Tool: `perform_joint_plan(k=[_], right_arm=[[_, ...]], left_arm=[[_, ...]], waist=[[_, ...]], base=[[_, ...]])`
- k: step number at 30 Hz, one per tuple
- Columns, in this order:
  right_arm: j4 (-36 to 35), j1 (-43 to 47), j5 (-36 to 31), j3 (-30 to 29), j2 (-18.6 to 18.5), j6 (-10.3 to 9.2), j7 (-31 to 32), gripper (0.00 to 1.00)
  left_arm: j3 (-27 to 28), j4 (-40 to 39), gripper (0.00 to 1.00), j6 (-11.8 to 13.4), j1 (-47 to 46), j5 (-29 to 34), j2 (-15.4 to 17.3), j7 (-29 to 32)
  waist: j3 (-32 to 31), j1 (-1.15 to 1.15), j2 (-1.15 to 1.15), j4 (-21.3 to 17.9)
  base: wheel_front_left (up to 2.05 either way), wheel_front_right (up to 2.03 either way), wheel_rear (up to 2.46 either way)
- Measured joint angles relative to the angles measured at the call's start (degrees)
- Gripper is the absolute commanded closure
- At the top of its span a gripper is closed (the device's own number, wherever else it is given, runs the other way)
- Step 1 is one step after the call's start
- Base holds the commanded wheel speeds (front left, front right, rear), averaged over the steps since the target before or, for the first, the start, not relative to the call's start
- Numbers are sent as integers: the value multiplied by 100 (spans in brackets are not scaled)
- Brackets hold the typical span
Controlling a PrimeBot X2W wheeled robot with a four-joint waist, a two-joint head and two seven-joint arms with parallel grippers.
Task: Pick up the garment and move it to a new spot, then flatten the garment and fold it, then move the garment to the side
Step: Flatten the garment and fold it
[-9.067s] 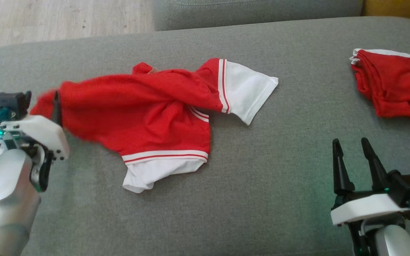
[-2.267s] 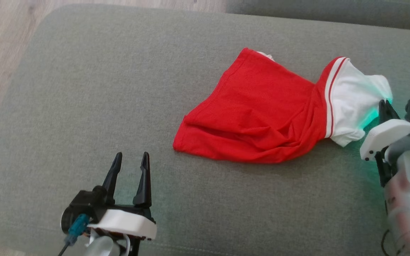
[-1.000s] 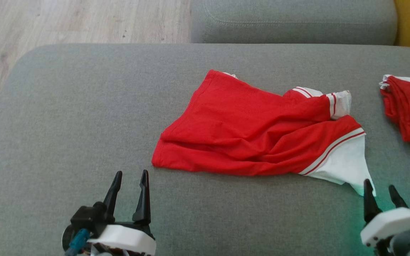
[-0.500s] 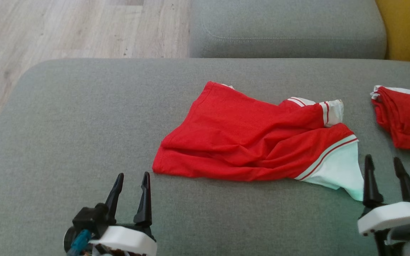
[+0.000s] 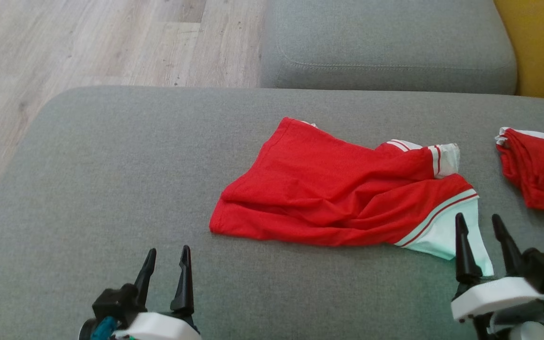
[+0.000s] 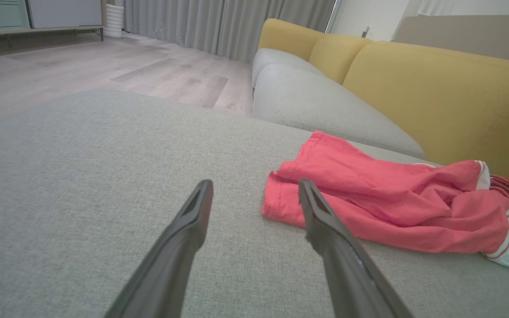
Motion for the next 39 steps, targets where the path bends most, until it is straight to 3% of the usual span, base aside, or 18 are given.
perform_joint_plan(k=[19,30,39], right_arm=[[174,-8,-10,123,-1,0,-88,0],[153,-33,-112,190,-1,0,71,0],[129,-190,-179,200,-2,0,77,0]], left_arm=[[10,174,0,-76,-82,76,-29,204],[-134,1512,0,-226,-1256,-192,-447,1141],[90,2513,0,-136,-1817,-397,-609,1211]], waist=[[80,0,0,-49],[354,0,0,-403],[703,1,0,-832]], base=[[0,0,0],[0,0,0],[0,0,0]])
